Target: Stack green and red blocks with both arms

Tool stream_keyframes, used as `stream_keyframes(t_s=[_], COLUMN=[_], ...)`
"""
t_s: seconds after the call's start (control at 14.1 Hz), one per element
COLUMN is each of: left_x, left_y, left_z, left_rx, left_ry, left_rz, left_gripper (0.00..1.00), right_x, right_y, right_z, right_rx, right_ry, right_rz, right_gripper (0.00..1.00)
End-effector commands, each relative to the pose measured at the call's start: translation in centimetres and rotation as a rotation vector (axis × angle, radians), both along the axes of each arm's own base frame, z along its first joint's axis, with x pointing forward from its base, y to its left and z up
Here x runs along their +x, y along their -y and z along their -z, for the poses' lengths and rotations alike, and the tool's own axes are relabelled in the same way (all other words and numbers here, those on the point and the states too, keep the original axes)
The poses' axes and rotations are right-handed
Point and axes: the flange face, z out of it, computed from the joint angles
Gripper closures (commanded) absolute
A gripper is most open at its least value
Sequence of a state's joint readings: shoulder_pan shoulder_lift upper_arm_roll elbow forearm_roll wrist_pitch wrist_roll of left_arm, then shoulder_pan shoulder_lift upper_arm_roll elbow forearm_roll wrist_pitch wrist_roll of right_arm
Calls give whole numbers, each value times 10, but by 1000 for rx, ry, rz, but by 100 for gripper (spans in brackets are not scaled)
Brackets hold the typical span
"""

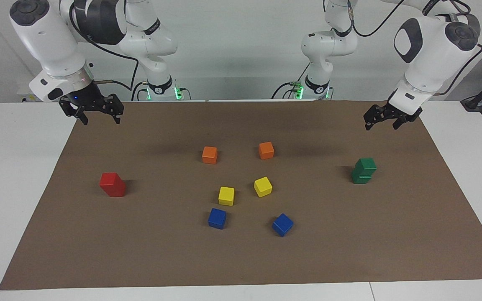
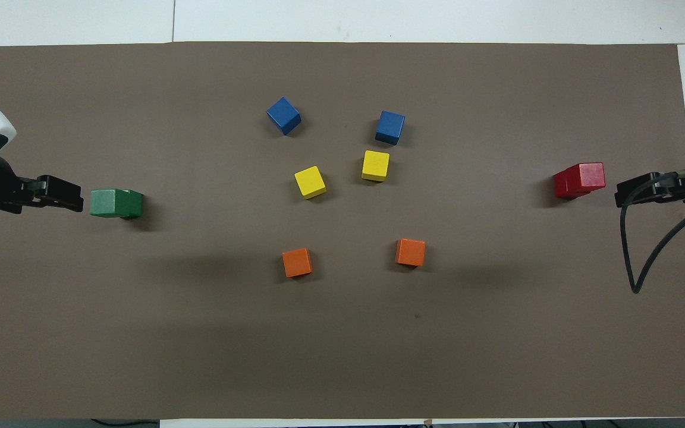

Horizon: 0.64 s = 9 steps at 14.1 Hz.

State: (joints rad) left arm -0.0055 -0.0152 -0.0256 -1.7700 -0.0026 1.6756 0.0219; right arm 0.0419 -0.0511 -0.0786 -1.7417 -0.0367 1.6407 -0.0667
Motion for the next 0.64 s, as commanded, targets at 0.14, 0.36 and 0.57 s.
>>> stream_keyframes(t_s=[0.14,0.36,0.57], left_x=[-1,0,0], left_y=[-1,-1,-1], left_z=[-7,-8,-7], left_rx=[-10,-10,-11], left_ry=[27,32,30], left_rz=[10,8,5], left_gripper=[0,0,0], right_x=[-3,-3,-3], right_y=[6,6,8], right_z=[-1,-1,-2], right_rx=[-17,-16,-14], right_ry=[4,4,5], right_rz=[-17,-15,-10], right_gripper=[0,0,0])
